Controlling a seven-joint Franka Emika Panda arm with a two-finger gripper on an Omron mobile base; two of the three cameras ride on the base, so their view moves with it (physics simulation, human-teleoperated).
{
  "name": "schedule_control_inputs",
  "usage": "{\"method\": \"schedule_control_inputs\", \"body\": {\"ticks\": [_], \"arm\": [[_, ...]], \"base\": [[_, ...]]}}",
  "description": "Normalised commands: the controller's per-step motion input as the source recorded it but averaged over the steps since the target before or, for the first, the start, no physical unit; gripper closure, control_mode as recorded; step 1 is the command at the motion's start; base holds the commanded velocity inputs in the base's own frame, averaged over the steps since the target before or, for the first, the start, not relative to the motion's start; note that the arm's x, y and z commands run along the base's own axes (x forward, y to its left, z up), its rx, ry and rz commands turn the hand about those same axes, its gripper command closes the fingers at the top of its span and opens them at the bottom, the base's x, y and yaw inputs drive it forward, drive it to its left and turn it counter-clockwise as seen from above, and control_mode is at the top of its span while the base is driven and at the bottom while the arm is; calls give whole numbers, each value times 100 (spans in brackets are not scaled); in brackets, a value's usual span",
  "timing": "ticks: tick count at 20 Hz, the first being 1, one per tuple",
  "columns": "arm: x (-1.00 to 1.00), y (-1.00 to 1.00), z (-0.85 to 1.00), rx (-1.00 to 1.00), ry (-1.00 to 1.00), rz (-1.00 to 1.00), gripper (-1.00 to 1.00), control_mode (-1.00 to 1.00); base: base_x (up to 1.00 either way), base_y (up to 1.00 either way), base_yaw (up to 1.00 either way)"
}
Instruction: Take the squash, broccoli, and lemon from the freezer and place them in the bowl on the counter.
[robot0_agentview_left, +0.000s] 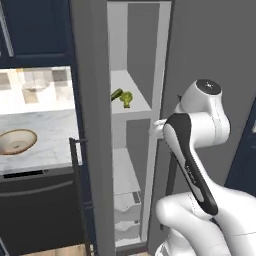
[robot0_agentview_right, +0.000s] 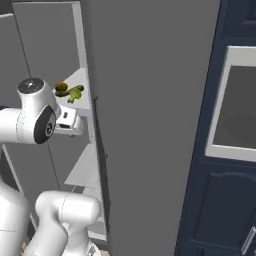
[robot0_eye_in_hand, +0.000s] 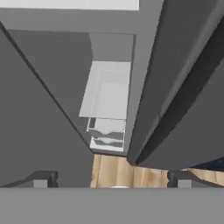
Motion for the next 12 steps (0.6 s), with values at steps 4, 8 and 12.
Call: {"method": "schedule_control_inputs", "body": {"ticks": [4,8,12], "arm": [[0,0,0,0,0,0,-100,100],[0,0,0,0,0,0,-100,100],[0,0,0,0,0,0,-100,100]], "base": [[0,7,17],[5,34,40],[22,-2,44]]}}
